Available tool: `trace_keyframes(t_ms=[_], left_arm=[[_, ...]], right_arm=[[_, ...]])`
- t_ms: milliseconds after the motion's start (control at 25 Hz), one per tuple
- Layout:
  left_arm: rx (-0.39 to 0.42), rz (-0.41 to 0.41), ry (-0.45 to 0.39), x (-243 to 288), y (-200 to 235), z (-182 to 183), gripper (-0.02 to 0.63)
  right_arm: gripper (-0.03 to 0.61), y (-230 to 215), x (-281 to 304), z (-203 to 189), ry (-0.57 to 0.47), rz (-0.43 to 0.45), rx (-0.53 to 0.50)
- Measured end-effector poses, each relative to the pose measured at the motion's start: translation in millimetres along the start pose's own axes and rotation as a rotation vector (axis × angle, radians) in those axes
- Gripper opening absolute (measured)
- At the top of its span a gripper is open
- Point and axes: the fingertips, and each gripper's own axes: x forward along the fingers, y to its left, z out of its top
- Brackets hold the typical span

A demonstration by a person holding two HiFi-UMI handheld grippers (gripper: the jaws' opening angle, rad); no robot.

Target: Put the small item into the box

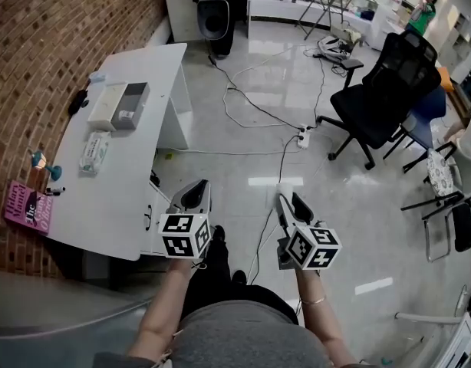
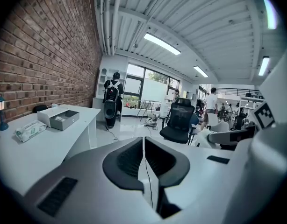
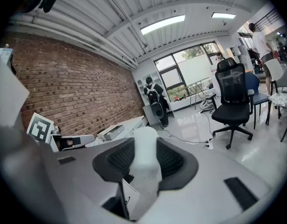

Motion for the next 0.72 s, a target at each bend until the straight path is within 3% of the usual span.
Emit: trace_keyframes(t_ms=[440,720], left_arm=[[-0.023,-0.029,0.039,78,51,15,0.031],[-0.033,-0.021,0.019,133,108,50,0.031]], right_arm=[[0.150,-2,93,26,0.034,0.007,0.004],[0.150,13,181,58,0.042,0.041,-0.002]])
